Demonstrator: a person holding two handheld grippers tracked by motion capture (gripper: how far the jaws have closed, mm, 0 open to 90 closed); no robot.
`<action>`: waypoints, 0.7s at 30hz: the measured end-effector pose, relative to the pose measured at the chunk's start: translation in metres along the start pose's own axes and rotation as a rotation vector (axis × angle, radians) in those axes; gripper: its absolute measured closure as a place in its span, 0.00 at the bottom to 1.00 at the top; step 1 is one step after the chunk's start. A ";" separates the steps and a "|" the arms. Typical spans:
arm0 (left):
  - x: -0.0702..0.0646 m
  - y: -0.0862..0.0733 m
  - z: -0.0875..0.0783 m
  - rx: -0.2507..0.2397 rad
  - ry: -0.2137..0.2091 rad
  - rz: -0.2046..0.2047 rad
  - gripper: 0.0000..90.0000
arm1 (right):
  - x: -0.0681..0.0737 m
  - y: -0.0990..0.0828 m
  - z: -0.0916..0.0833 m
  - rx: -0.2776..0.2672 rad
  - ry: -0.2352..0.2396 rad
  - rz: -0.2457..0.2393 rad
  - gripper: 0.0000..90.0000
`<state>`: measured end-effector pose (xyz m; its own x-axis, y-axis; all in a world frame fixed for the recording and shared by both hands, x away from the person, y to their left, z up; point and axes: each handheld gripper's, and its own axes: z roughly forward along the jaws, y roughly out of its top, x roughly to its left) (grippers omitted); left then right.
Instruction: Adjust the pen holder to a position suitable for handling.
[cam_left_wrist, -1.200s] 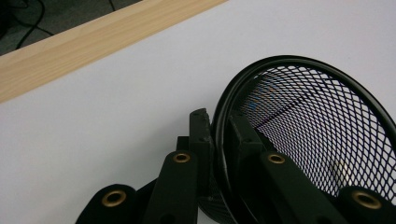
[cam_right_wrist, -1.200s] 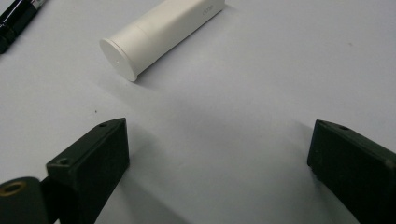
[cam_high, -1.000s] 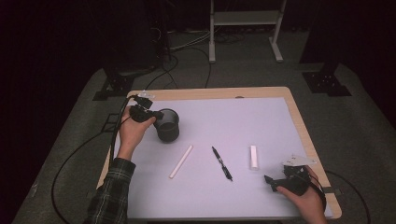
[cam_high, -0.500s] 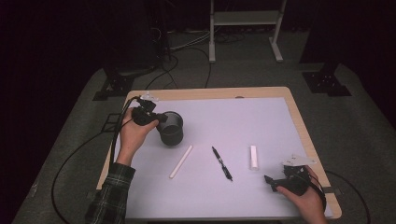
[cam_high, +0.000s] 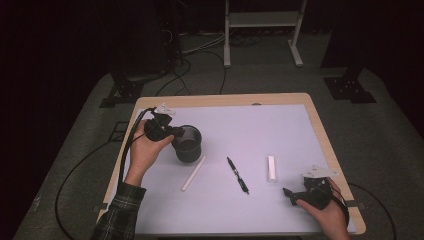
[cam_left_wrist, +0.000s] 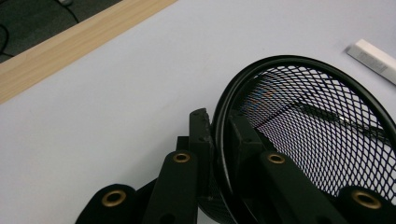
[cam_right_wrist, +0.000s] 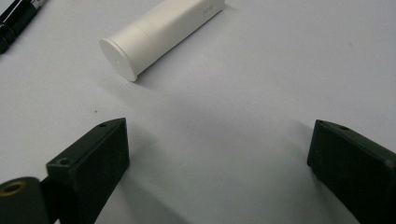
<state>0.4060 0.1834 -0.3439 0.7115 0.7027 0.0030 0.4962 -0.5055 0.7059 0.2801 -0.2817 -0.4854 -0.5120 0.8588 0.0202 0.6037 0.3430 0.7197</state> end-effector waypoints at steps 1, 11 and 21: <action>-0.001 -0.001 0.000 0.000 -0.003 0.000 0.91 | 0.000 0.000 0.000 0.000 0.000 -0.001 0.05; -0.020 -0.003 -0.003 0.002 -0.033 0.032 0.91 | 0.000 0.000 0.000 -0.002 0.000 -0.002 0.05; -0.037 -0.007 -0.005 0.009 -0.058 0.057 0.91 | 0.000 0.001 0.000 0.006 0.006 -0.003 0.03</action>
<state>0.3733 0.1635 -0.3457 0.7661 0.6427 0.0016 0.4584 -0.5481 0.6996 0.2806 -0.2813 -0.4853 -0.5172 0.8556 0.0223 0.6059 0.3476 0.7156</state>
